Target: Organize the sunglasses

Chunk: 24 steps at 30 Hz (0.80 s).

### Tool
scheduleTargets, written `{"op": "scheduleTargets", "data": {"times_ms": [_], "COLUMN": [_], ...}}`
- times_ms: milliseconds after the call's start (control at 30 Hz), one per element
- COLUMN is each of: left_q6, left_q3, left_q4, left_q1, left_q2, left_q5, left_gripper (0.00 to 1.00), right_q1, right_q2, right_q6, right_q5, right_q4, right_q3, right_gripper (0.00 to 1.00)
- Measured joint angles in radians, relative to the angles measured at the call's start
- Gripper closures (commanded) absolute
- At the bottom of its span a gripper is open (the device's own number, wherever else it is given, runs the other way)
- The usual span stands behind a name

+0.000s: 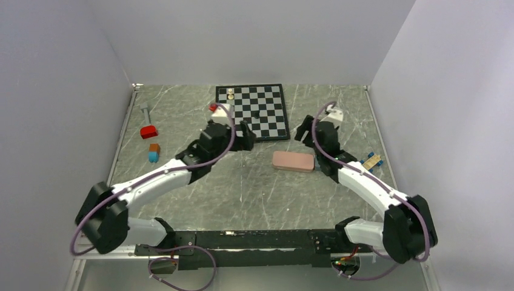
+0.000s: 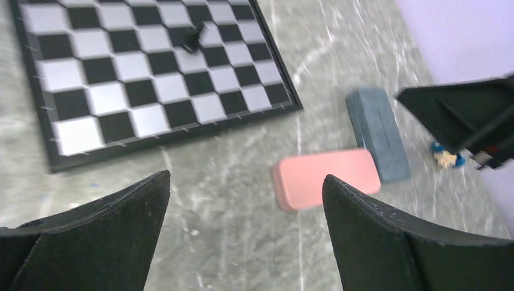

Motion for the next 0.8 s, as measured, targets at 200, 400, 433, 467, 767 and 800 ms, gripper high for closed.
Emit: {"op": "scheduleTargets", "data": {"times_ms": [200, 400, 433, 467, 767, 800], "left_q6": [0.017, -0.005, -0.008, -0.01, -0.012, -0.011], "left_q3": [-0.023, -0.097, -0.108, -0.119, -0.19, -0.2], "left_q4": [-0.106, -0.238, -0.257, -0.268, -0.319, -0.318], "left_q1": [0.159, 0.354, 0.38, 0.399, 0.434, 0.434], "left_q2": [-0.187, -0.349, -0.374, -0.398, -0.576, -0.588], "left_q5": [-0.027, -0.048, -0.058, -0.068, -0.18, -0.188], "left_gripper": [0.01, 0.01, 0.01, 0.01, 0.01, 0.01], "right_q1": [-0.085, -0.111, -0.113, -0.114, -0.114, -0.114], "right_q2": [-0.124, -0.258, -0.271, -0.285, -0.313, -0.313], "right_q6": [0.01, 0.048, 0.044, 0.04, -0.015, -0.022], "right_q5": [0.05, 0.212, 0.231, 0.253, 0.365, 0.37], "right_q4": [-0.017, -0.088, -0.095, -0.106, -0.131, -0.131], "right_q3": [0.002, -0.011, -0.011, -0.011, -0.011, -0.011], "right_gripper": [0.0, 0.0, 0.0, 0.0, 0.0, 0.0]}}
